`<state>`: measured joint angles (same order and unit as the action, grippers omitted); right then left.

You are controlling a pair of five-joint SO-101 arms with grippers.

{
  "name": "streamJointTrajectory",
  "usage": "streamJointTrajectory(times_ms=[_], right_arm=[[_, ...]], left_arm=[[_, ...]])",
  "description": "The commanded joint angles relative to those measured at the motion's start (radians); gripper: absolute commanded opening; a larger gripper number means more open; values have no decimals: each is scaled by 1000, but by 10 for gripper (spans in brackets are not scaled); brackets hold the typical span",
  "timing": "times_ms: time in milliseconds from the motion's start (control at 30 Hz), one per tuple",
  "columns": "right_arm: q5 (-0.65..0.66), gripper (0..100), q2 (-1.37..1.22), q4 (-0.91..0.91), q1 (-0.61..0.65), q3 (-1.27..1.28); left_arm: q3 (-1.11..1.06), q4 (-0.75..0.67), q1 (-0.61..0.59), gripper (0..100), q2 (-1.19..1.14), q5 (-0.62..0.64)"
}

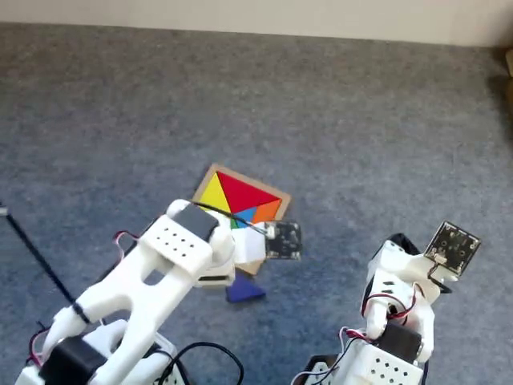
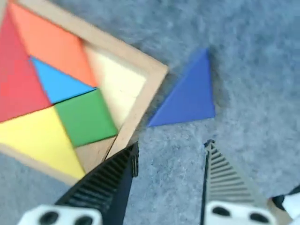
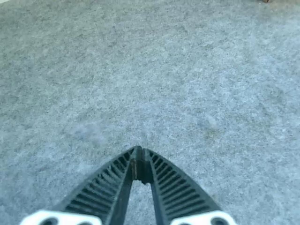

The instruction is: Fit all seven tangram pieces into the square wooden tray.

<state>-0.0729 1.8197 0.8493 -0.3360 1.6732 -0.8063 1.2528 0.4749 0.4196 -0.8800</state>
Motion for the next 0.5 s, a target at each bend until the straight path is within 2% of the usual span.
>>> streamJointTrajectory(times_ms=[0, 267, 467], right_arm=[[14, 9, 16, -24, -10, 125], [14, 9, 16, -24, -10, 125], [14, 9, 16, -24, -8, 125]], left_arm=[[8, 8, 68, 225, -62, -31], [16, -132, 119, 225, -226, -28], [68, -140, 117, 225, -286, -28]])
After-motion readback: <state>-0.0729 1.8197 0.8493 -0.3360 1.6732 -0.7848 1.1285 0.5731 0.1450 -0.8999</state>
